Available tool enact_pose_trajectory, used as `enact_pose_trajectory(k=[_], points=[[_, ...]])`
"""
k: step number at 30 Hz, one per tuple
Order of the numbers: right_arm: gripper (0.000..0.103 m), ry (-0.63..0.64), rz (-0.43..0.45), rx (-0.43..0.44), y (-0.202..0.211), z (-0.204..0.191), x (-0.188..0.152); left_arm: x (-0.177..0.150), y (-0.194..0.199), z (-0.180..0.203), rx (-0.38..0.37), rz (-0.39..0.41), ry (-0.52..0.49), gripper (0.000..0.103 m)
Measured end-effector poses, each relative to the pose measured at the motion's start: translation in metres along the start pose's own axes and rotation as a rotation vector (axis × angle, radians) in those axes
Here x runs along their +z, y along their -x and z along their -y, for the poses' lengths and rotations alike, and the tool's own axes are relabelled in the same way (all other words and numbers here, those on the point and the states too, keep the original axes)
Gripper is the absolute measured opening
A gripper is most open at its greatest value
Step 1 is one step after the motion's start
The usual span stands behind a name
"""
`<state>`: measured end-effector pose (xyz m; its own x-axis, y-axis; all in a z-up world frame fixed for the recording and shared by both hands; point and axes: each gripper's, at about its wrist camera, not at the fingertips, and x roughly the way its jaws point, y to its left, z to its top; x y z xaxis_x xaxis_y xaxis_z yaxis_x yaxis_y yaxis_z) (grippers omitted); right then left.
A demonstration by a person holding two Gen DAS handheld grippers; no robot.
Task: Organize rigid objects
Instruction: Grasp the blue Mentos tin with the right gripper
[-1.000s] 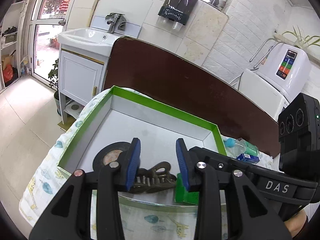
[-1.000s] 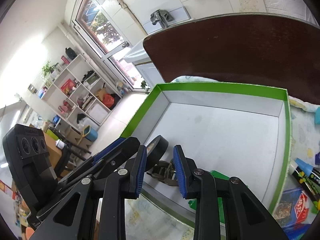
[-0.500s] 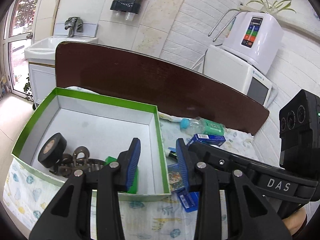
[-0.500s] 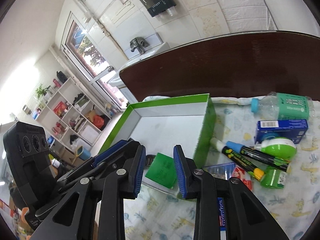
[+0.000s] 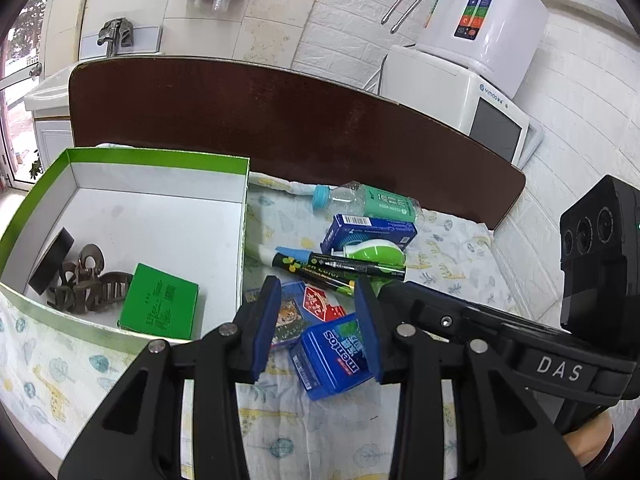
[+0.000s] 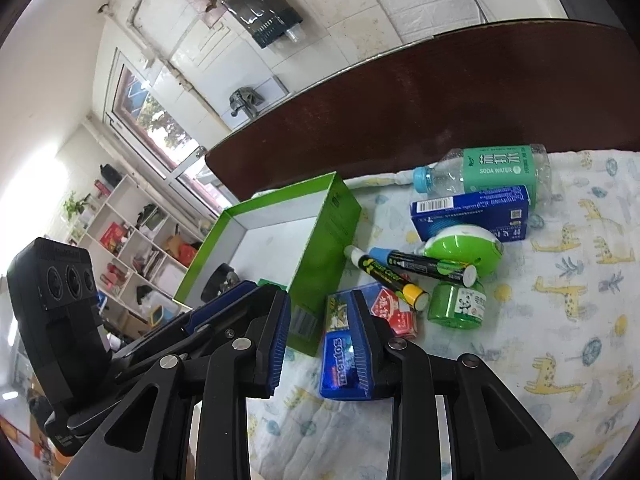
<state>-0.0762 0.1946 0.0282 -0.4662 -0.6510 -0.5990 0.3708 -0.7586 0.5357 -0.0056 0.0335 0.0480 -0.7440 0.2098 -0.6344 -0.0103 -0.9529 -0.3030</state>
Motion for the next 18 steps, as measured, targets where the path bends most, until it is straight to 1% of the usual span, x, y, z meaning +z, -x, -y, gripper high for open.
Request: enact_pose_trajectory(k=[3, 7, 9, 18], points=[[0.032, -0.005, -0.018, -0.008, 0.002, 0.009, -0.007, -0.013, -0.007, 0.002, 0.002, -0.045, -0.007, 0.037], [0.032, -0.030, -0.036, -0.055, 0.001, 0.025, -0.016, -0.029, -0.019, 0.004, 0.015, -0.108, -0.018, 0.037], [0.032, -0.045, -0.049, -0.061, -0.002, 0.030, -0.020, -0.034, -0.025, 0.003, 0.009, -0.133, -0.013, 0.037], [0.032, -0.086, -0.092, -0.065, -0.017, 0.041, -0.031, -0.036, -0.029, 0.001, -0.051, -0.153, 0.015, 0.037]])
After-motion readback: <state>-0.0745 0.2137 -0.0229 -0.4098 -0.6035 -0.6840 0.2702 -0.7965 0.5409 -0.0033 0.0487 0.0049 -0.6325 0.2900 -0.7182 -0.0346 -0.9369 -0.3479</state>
